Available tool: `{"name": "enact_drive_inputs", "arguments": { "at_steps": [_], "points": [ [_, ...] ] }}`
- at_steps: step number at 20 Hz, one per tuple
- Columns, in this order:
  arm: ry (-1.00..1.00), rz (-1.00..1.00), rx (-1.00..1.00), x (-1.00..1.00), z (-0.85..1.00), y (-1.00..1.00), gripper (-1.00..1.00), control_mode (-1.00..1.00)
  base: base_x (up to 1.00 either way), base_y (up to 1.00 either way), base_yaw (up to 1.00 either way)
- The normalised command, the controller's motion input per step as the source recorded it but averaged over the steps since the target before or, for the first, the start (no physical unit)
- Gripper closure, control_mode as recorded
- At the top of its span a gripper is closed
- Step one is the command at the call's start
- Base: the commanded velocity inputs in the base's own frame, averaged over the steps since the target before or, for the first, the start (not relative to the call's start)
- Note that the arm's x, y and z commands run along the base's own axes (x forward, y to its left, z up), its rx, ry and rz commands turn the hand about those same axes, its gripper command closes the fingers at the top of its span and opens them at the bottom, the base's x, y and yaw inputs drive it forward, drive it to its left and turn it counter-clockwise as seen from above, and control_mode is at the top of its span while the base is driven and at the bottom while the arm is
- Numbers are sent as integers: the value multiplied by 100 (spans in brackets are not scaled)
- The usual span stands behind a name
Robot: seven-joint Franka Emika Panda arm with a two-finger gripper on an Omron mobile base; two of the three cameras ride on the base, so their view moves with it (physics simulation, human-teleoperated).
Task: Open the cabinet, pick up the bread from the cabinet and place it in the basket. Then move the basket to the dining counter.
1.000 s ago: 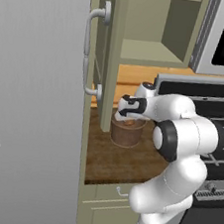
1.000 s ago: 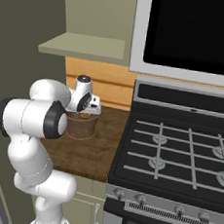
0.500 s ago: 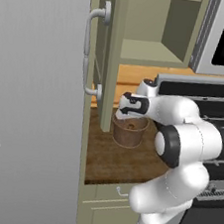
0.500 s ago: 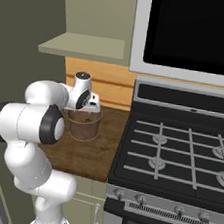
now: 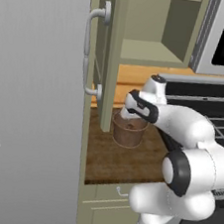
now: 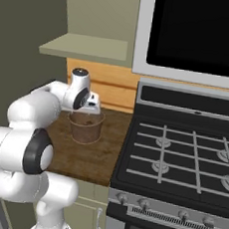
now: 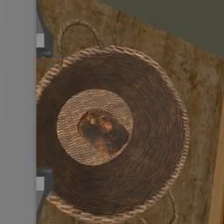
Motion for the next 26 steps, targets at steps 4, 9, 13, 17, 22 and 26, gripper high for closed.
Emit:
{"name": "enact_drive_inputs", "arguments": {
  "at_steps": [4,9,13,17,22,26],
  "points": [
    [0,-19,0,-41,0,-46,-100,-100,0,0,0],
    [0,-28,4,-39,0,-47,-100,-100,0,0,0],
    [2,-40,8,-16,-3,-11,-100,-100,0,0,0],
    [0,-31,16,32,-5,22,-100,-100,0,0,0],
    [1,-21,19,26,-8,4,-100,-100,0,0,0],
    [14,-16,15,18,-45,0,-100,-100,0,0,0]
  ]
}}
